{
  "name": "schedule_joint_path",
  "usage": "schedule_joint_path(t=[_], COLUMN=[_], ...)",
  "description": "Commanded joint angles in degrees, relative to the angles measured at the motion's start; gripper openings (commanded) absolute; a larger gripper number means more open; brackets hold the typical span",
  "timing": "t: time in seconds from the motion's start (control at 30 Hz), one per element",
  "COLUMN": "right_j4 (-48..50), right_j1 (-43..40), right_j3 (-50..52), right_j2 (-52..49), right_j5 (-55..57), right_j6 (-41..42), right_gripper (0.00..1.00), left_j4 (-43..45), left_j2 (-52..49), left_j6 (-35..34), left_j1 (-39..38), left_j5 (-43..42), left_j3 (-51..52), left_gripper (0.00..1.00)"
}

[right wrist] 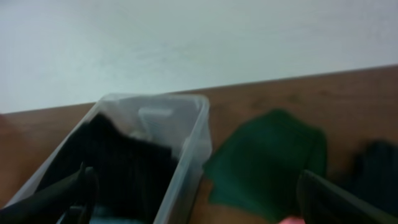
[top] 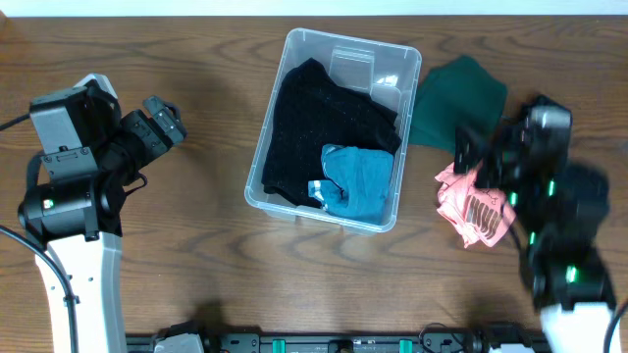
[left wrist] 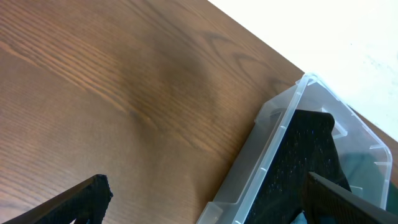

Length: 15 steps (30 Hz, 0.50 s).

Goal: Pack container
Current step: 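Reach the right gripper to the dark navy shirt and grasp it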

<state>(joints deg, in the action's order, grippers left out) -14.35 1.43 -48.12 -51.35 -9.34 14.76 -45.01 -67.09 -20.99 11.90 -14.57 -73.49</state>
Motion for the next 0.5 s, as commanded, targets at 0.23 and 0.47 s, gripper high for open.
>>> schedule_joint_path(t=[0.23,0.47], right_j4=[-4.7,-8.5], right_j1=[-10.95,-27.02], right_j3=[-14.86,-15.02], right_j2=[-20.37,-31.1], right_j5=[-9.29,-11.02], right_j6=[1.27,1.92], right_gripper=[0.99,0.99], left_j4=[0.04,0.04], left_j2=[-0.22,-0.22], left_j6=[0.35,0.35], left_j1=[0.31,0.31], left_j5=[0.74,0.74], left_j3=[-0.72,-0.72], left_gripper=[0.98,0.98])
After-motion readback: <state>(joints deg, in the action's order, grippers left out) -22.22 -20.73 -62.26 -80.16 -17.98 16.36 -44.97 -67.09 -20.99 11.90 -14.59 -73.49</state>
